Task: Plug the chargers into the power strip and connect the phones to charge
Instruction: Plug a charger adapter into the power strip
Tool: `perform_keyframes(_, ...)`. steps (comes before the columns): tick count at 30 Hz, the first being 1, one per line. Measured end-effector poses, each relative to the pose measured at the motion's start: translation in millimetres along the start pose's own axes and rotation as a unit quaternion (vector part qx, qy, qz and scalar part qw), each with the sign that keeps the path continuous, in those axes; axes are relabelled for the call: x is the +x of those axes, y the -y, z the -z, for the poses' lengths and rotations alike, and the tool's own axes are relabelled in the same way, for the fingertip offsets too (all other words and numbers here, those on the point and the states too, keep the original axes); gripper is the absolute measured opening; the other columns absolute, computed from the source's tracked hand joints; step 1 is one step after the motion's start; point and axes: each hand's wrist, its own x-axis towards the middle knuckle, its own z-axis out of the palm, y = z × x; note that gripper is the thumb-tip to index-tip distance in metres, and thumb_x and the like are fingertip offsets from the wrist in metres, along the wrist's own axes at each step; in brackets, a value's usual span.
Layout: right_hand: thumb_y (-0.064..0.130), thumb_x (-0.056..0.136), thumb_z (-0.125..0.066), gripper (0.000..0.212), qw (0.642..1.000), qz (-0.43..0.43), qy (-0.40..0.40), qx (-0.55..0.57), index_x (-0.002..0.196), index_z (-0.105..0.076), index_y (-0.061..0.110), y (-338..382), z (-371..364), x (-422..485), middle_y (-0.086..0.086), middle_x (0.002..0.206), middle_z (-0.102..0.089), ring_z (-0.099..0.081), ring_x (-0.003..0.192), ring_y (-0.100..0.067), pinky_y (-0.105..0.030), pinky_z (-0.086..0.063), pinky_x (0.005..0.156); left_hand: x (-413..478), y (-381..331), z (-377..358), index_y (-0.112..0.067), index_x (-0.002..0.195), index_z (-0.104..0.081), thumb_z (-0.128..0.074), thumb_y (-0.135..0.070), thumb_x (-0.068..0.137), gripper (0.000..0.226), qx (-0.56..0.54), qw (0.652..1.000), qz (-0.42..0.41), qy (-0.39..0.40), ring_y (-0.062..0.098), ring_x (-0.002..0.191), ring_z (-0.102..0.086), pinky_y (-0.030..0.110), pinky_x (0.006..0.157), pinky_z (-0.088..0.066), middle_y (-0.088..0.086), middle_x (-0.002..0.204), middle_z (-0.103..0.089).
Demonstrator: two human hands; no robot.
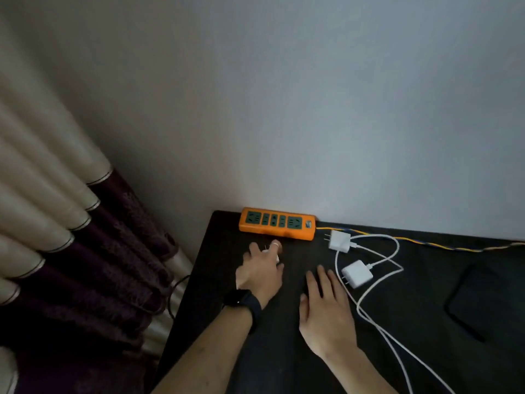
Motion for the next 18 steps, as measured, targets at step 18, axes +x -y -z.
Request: perform_keyframes(18, 0.055, 0.097, -0.035, 0.078, 0.998, 0.036, 0.007, 0.048, 0.156, 0.011, 0.035, 14, 8, 58, 0.006, 0.166, 0.02, 0.016, 0.153, -0.026, -0.063, -0.017, 0.12, 38, 78, 68, -0.016, 0.13, -0.056, -0.061, -0.031, 0.094, 0.04, -0.077, 0.992, -0.088, -0.035, 0.024, 0.113, -0.058, 0.04, 0.095, -0.049, 0.004, 0.127, -0.054)
